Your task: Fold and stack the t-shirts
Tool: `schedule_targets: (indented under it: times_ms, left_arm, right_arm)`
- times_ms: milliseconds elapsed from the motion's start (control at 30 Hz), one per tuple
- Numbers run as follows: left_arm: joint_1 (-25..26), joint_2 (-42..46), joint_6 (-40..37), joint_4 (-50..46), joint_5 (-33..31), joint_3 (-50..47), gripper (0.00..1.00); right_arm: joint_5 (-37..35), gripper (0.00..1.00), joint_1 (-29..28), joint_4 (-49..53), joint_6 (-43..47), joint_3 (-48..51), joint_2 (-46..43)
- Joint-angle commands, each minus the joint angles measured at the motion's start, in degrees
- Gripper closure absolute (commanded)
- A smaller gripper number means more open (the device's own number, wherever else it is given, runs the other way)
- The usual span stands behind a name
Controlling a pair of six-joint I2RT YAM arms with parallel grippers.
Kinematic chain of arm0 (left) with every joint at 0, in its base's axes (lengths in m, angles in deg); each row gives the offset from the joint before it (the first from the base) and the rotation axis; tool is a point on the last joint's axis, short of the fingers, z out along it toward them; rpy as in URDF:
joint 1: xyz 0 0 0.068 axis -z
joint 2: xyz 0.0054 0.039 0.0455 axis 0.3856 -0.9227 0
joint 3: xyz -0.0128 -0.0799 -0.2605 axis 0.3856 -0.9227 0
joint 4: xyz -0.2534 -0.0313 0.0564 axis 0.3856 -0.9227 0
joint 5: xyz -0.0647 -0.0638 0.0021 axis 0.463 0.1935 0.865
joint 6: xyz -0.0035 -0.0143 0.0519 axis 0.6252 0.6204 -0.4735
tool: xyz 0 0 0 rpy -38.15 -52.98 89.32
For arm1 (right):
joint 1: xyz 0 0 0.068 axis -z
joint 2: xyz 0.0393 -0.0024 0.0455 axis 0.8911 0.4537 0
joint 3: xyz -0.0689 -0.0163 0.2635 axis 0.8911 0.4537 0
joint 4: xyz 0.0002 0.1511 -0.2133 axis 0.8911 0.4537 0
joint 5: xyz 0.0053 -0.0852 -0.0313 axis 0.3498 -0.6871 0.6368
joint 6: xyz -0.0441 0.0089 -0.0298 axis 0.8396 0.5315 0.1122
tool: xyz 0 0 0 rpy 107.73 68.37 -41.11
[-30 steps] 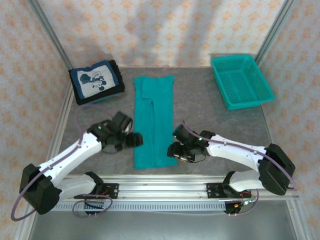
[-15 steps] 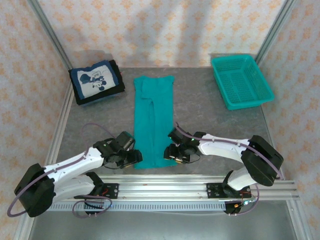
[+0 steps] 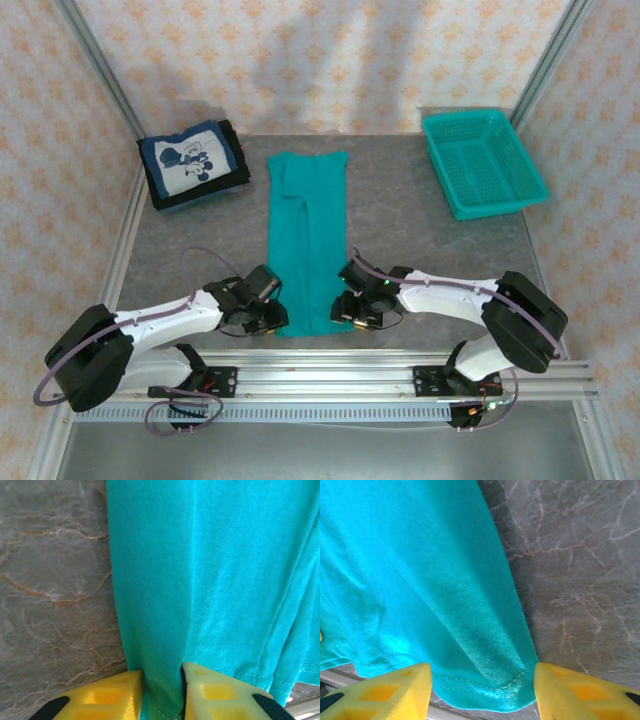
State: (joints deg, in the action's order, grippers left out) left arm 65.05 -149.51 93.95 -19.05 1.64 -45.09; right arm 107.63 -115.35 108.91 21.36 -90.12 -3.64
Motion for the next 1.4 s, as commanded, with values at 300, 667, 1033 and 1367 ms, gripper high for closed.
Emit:
schedule_targets:
  times_ms: [300,667,1033,1367]
  left_arm:
    - [1.0,-0.2,0.0,-0.2,-0.5,-0.8,0.87]
    - [1.0,12.4,1.2,-10.3,-4.6,-2.2,0.91]
    - [0.8,15.9,0.9,-14.8,-6.2,3.2,0.92]
    - [-10.5,5.6,-8.5,-18.1,-1.8,17.3,0.93]
  right_arm:
    - [-0.3,0.65,-0.2,-3.6,-1.8,0.4,3.4]
    - [-4.2,1.0,-1.0,1.2,-5.9,2.1,-4.3]
    - [-5.7,1.0,-2.0,9.2,-5.0,-6.4,-5.5]
    - [-5.8,1.0,5.3,20.5,6.2,-22.7,3.5]
